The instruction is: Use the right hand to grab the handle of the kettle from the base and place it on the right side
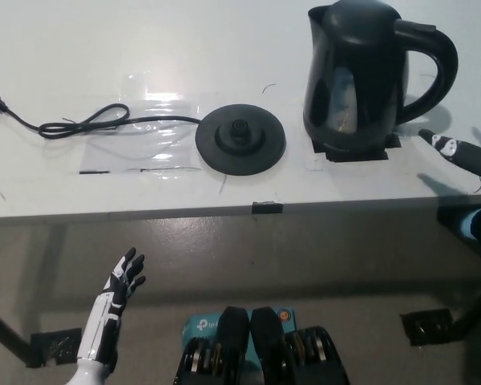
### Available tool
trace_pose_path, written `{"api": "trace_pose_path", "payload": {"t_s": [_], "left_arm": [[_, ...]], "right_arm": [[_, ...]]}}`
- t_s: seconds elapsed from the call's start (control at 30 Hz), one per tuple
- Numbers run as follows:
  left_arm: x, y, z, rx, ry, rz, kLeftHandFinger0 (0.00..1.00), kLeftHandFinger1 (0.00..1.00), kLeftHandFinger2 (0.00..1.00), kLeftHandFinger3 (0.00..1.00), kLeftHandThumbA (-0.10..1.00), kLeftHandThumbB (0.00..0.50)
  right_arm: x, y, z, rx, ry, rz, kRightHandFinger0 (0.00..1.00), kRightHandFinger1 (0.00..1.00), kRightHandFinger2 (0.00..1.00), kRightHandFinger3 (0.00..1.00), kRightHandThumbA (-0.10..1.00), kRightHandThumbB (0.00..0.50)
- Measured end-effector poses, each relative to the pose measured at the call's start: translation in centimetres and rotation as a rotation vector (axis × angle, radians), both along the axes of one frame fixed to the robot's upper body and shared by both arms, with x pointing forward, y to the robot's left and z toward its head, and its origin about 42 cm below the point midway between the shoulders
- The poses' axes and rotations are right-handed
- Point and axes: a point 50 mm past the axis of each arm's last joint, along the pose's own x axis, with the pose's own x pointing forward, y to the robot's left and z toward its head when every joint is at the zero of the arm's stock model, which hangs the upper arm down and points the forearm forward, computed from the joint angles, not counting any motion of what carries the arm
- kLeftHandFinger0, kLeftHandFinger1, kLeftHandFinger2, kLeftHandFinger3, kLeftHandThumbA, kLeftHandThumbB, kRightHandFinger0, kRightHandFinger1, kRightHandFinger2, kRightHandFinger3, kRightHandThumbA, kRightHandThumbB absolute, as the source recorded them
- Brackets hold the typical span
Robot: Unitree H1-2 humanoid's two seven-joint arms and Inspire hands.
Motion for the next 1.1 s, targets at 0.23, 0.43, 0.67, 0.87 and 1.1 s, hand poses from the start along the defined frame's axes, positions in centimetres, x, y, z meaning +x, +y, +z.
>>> {"api": "trace_pose_path", "payload": {"t_s": [0.23,0.43,0.67,0.87,1.1], "left_arm": [[0.1,0.0,0.1,0.002,-0.004,-0.001,0.97,1.0,1.0,1.0,1.0,0.5],[0.3,0.3,0.3,0.012,-0.009,-0.002,0.97,1.0,1.0,1.0,1.0,0.5],[0.9,0.3,0.7,0.016,-0.022,-0.006,0.98,1.0,1.0,1.0,1.0,0.5],[1.0,0.4,0.7,0.029,-0.022,-0.007,0.97,1.0,1.0,1.0,1.0,0.5],[1.4,0.5,0.8,0.036,-0.022,-0.009,0.98,1.0,1.0,1.0,1.0,0.5]], "right_arm": [[-6.4,5.6,-1.9,0.116,-0.078,0.108,1.0,1.0,1.0,1.0,1.0,0.409],[-10.5,9.0,-9.3,0.161,0.122,0.173,1.0,1.0,1.0,1.0,1.0,0.337],[-10.4,8.1,-13.1,0.119,0.273,0.199,1.0,1.0,1.0,1.0,1.0,0.361],[-10.0,8.4,-13.4,0.094,0.293,0.218,1.0,1.0,1.0,1.0,1.0,0.354],[-9.8,8.4,-13.6,0.086,0.302,0.23,1.0,1.0,1.0,1.0,1.0,0.332]]}}
